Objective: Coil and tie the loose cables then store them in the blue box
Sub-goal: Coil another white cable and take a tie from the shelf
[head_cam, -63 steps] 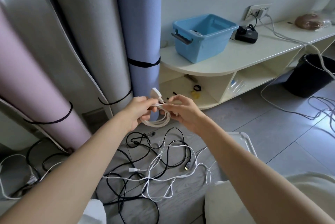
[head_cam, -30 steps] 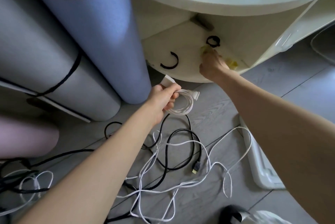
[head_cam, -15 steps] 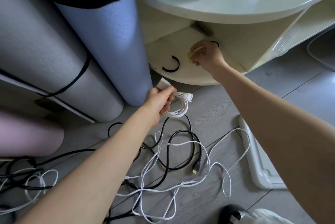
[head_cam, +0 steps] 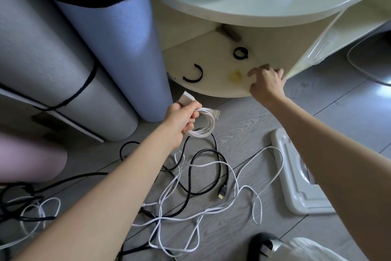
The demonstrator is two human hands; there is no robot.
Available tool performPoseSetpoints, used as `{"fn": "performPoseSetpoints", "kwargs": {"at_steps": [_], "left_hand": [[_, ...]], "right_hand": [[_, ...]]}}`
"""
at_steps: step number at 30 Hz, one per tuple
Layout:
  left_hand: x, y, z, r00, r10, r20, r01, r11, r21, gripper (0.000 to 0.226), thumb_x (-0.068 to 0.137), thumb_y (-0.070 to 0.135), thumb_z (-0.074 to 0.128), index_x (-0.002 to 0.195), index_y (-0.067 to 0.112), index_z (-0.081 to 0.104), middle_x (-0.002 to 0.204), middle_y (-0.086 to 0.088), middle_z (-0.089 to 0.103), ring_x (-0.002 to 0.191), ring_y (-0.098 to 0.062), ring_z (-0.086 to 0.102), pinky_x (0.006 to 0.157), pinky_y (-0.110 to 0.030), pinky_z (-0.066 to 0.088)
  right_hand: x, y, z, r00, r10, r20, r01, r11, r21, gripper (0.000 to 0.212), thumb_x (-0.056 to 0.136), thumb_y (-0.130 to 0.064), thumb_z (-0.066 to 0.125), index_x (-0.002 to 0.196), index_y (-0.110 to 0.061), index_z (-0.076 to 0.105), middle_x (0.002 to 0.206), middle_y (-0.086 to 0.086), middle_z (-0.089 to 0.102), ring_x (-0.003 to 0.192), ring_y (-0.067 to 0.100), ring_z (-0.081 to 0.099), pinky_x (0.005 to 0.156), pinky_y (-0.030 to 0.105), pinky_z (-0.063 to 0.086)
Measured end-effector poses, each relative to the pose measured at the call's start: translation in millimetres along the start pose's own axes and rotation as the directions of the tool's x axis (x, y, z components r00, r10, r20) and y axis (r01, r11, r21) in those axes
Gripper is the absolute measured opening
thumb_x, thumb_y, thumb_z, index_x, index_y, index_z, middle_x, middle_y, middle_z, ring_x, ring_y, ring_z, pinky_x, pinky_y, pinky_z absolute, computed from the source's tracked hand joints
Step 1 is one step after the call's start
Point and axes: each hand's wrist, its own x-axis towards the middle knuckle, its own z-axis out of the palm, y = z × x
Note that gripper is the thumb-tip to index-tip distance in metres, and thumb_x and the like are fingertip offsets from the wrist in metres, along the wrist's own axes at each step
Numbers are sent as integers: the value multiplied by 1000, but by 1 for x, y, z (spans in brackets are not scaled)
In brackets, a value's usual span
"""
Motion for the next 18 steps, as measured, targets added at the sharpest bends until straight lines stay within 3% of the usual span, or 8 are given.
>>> {"fn": "performPoseSetpoints", "kwargs": {"at_steps": [2,5,8,11,13,15,17,18], "left_hand": [[2,-4,4,1000,-11,2,11,1000,4,20,86,6,57,71,14,48,42,8,41,32,-2,22,30,-13,15],[2,-8,10,1000,-22,20,21,1000,23,20,86,5,57,69,14,48,41,8,42,31,-1,23,29,-13,16],[2,-9,11,999,-27,22,26,999,23,20,86,5,56,70,14,49,40,9,42,31,-1,23,29,-13,17],[-4,-6,12,999,-28,19,27,999,26,19,86,5,56,70,14,49,42,8,42,32,-1,23,30,-13,16],[-11,-1,12,1000,-19,23,19,1000,18,19,86,6,56,70,14,49,45,7,42,32,-1,23,30,-13,16],[-22,5,11,1000,-6,21,6,1000,15,20,86,5,56,70,14,48,49,5,42,32,-1,23,30,-13,16],[-37,14,8,1000,24,15,-25,999,22,20,86,5,56,70,13,48,55,2,44,31,-1,23,30,-13,15],[-43,17,5,999,37,11,-38,999,32,20,86,4,56,69,13,47,57,0,45,30,-1,24,30,-13,14]], "right_hand": [[-3,11,9,994,-32,103,34,999,-15,48,83,9,45,125,-13,57,134,14,44,118,38,38,99,39,33],[-2,14,16,1000,-17,10,17,996,86,42,85,11,44,120,-5,62,118,20,55,107,37,50,90,38,43],[-2,10,15,990,117,-81,-92,962,258,24,81,7,44,93,7,66,86,22,58,87,41,58,73,39,51],[-1,11,4,961,276,-32,-231,857,461,20,78,4,42,76,12,61,82,27,63,85,39,64,61,33,50],[-2,9,-12,921,388,25,-332,751,570,23,79,1,44,68,5,63,67,14,62,71,26,63,56,26,46],[-9,0,-25,910,397,115,-355,610,709,20,82,1,50,67,-1,64,63,6,60,70,23,64,63,26,53],[-26,-19,-39,933,278,229,-316,324,892,5,84,5,59,86,3,62,71,10,60,68,24,65,69,27,58],[-37,-29,-45,936,190,296,-329,174,928,7,84,6,60,91,5,58,75,14,59,65,24,65,65,26,58]]}}
